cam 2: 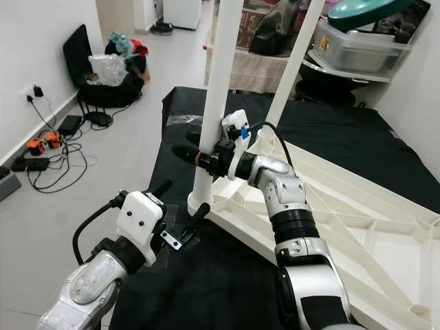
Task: Building children table
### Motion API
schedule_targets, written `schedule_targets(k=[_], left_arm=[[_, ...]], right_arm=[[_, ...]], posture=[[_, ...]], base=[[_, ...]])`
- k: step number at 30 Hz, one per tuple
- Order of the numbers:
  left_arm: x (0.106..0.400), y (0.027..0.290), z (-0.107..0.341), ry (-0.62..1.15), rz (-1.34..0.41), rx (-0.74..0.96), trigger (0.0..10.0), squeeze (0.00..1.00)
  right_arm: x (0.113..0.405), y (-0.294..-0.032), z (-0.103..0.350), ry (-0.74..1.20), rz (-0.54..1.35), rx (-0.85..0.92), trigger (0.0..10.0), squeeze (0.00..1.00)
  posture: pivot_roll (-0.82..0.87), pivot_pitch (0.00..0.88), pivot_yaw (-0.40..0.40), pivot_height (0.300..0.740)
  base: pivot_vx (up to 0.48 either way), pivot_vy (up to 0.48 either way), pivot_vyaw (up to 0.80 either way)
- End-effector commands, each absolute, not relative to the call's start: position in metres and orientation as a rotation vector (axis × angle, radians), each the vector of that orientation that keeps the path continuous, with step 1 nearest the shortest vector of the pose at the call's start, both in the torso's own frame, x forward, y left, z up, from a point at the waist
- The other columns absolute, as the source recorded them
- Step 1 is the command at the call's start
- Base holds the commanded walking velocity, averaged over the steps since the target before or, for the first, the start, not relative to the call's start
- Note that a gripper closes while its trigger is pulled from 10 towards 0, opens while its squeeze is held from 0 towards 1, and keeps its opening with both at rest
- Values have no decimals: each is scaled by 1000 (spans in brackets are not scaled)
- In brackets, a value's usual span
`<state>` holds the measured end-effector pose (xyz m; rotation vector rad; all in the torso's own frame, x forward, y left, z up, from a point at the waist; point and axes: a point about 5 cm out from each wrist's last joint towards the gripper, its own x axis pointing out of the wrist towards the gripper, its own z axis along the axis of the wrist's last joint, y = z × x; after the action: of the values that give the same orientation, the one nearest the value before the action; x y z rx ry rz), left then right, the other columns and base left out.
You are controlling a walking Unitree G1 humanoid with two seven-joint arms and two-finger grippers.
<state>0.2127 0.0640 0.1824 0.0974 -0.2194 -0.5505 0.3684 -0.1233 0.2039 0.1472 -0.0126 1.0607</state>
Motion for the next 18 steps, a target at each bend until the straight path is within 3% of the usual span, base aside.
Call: schedule_targets(k=[1, 5, 6, 9, 10, 11, 12, 14, 15, 16, 18], left_arm=[[213, 64, 182, -218, -546, 100, 10000, 0], [213, 64, 182, -218, -544, 101, 10000, 0], [213, 64, 182, -217, -544, 101, 10000, 0], [213, 64, 182, -217, -544, 101, 10000, 0], [213, 64, 182, -217, -544, 100, 10000, 0], [213, 64, 182, -217, -544, 100, 10000, 0], [212, 64, 181, -217, -547, 100, 10000, 0], [212, 64, 181, -217, -547, 100, 10000, 0], [212, 63, 181, -216, -548, 99, 10000, 0], [212, 63, 181, -216, -548, 99, 10000, 0], [212, 63, 181, -218, -550, 100, 10000, 0]], right_arm=[[374, -118, 200, -11, 996, 178, 0, 0], [379, -120, 192, 2, 881, 202, 0, 0], [385, -125, 188, 14, 736, 193, 0, 0], [388, -129, 185, 19, 642, 184, 0, 0], [392, -142, 176, 60, 403, 142, 0, 0], [392, -142, 176, 60, 403, 142, 0, 0], [392, -160, 168, 96, 148, 112, 0, 0], [392, -160, 168, 96, 148, 112, 0, 0], [390, -175, 163, 110, -49, 100, 0, 0], [390, -175, 163, 110, -49, 100, 0, 0], [374, -189, 162, 77, -384, 195, 0, 0]], posture=[[100, 0, -119, 740], [99, 0, -117, 740], [96, 0, -118, 740], [96, 0, -118, 740], [89, 0, -115, 740], [89, 0, -115, 740], [89, 0, -115, 740], [89, 0, -115, 740], [89, 0, -116, 740], [89, 0, -116, 740], [90, 0, -116, 740]], base=[[0, 0, 0], [0, 0, 0], [0, 0, 0], [0, 0, 0], [0, 0, 0], [0, 0, 0], [0, 0, 0], [0, 0, 0], [0, 0, 0], [0, 0, 0], [0, 0, 0]])
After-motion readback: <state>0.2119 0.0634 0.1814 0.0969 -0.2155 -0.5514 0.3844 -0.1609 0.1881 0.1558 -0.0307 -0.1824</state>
